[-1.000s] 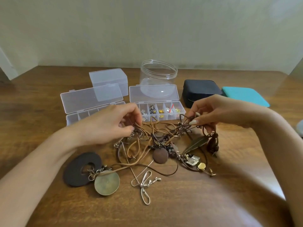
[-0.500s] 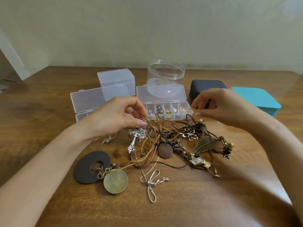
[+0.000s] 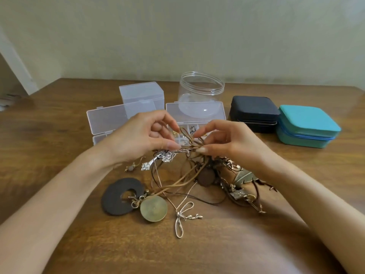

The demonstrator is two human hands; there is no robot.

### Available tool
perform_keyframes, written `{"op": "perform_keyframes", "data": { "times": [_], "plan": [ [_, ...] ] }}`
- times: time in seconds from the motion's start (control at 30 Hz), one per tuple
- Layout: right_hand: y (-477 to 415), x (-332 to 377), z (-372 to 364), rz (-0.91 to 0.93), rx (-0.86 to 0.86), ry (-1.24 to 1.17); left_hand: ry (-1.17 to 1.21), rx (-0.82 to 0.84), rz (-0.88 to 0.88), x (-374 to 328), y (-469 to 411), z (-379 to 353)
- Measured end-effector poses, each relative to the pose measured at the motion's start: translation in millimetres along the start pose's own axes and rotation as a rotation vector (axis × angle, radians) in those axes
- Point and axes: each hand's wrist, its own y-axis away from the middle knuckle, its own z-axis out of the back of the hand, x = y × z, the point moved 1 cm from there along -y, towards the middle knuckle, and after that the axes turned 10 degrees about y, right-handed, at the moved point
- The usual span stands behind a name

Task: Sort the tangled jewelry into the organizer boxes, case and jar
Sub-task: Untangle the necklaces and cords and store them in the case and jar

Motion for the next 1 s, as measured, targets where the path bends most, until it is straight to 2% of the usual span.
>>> {"op": "perform_keyframes", "data": {
  "times": [0.07,0.2,0.23,0.3,0.4,0.47,0.53,0.63,0.77,1.0],
  "plan": [
    [-1.4,-1.0,-1.4,0.002,-0.030,0.055,-0.094,-0.011,-0.007,2.9,-0.2,1.8],
    [0.0,3.7,6.0,0.077,-0.186,0.434,-0.262,0.003,-0.013,8.1,-1.9,0.6],
    [1.0,5.2,10.8,0.092,-0.173,0.480,-0.285,0.013,-0.007,9.1,-1.9,-0.6],
    [3.0,6.0,18.0,0.099,0.002,0.517,-0.342,0.016,0.001,10.4,-0.8,-3.4],
    [5.6,5.5,16.8,0.104,0.289,0.573,-0.463,0.017,-0.098,4.8,3.4,-9.3],
    [5.4,3.6,11.9,0.136,0.330,0.620,-0.466,0.121,-0.110,-1.9,8.6,-16.1],
    [5.4,3.4,8.6,0.159,0.327,0.651,-0.541,0.308,-0.042,-2.2,13.4,-23.2],
    [6.5,3.3,12.9,0.150,0.380,0.624,-0.651,0.497,0.045,5.3,15.7,-23.7],
    [9.5,2.8,25.4,0.083,0.449,0.556,-0.646,0.531,0.128,5.8,15.5,-11.3],
    [5.4,3.3,31.5,0.031,0.217,0.219,-0.663,0.527,0.102,5.0,16.2,-5.5]
  ]
}}
